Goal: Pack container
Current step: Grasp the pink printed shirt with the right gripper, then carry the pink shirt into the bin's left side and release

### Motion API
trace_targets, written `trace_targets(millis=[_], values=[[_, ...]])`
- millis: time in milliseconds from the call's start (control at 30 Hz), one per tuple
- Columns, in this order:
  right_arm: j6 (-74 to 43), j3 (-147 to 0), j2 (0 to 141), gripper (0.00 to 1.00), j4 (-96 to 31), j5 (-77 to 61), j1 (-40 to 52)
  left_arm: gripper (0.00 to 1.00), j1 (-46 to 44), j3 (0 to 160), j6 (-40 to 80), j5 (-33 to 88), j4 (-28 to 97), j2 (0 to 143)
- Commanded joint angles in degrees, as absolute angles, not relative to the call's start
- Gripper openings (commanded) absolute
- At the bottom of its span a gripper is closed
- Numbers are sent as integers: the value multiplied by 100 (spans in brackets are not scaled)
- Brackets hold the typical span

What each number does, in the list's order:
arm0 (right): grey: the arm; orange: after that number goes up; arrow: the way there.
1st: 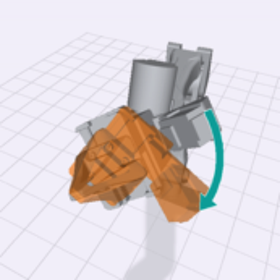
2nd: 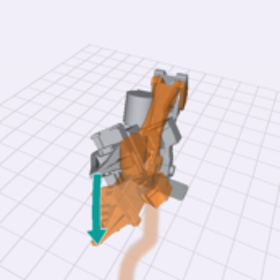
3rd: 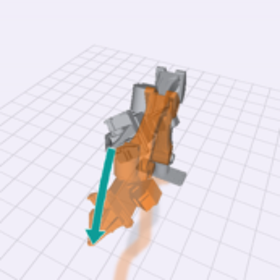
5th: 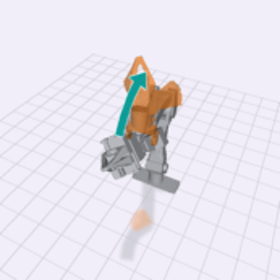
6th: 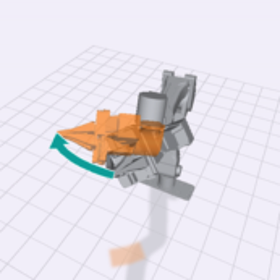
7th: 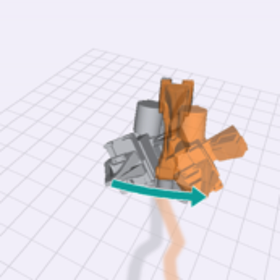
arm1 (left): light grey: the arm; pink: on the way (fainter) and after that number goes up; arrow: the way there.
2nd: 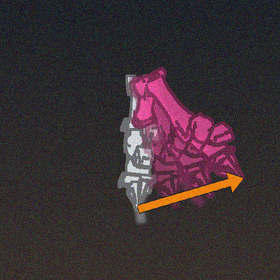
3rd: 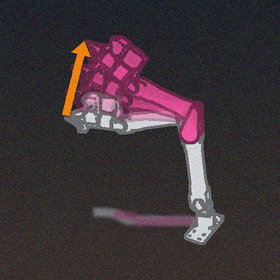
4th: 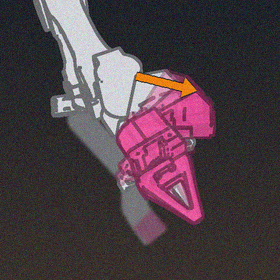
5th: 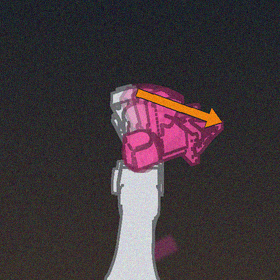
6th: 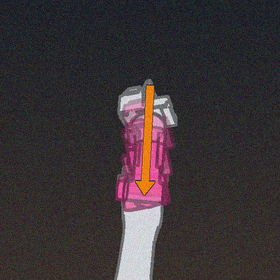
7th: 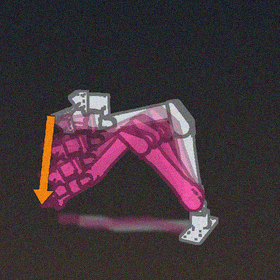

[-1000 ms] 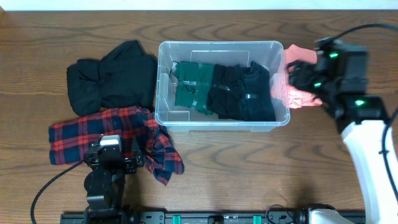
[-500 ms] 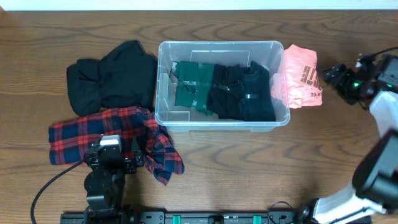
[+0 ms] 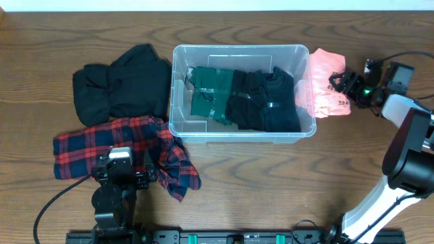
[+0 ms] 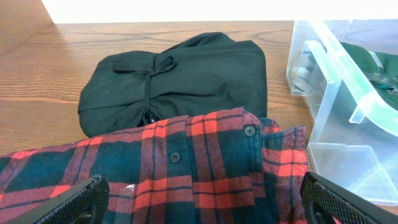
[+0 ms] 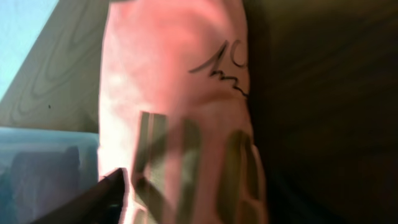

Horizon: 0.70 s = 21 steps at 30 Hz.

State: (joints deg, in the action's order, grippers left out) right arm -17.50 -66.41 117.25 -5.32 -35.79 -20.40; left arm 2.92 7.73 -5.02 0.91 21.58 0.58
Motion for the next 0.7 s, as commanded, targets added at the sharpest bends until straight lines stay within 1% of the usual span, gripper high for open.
trace_targets(millis=[0, 100, 133, 167, 233, 433, 600, 667], values=[[-1776, -6676, 11808, 56, -661, -3330, -1876, 98, 320, 644, -598, 47, 2152, 19], [-1911, -6676, 11808, 41, -1044, -2596, -1876, 98, 320, 644, -598, 49, 2152, 19], [-1938, -6676, 11797, 31, -1188, -2368, -1903, 98, 320, 644, -598, 47, 2152, 19], [-1935, -6676, 11778, 24, -1295, -2292, -1931, 98, 320, 644, -598, 47, 2152, 19], [-1942, -6676, 11677, 16, -1533, -2351, -2008, 98, 320, 644, -598, 47, 2152, 19], [-1966, -6676, 10621, 10, -1935, -3404, -2174, 98, 320, 644, -598, 47, 2152, 19], [-1957, -6676, 8906, 1, -2436, -3505, -2008, 98, 320, 644, -596, 47, 2152, 19], [-1962, -6676, 8335, 1, -2554, -3577, -1907, 98, 320, 644, -598, 47, 2152, 19]])
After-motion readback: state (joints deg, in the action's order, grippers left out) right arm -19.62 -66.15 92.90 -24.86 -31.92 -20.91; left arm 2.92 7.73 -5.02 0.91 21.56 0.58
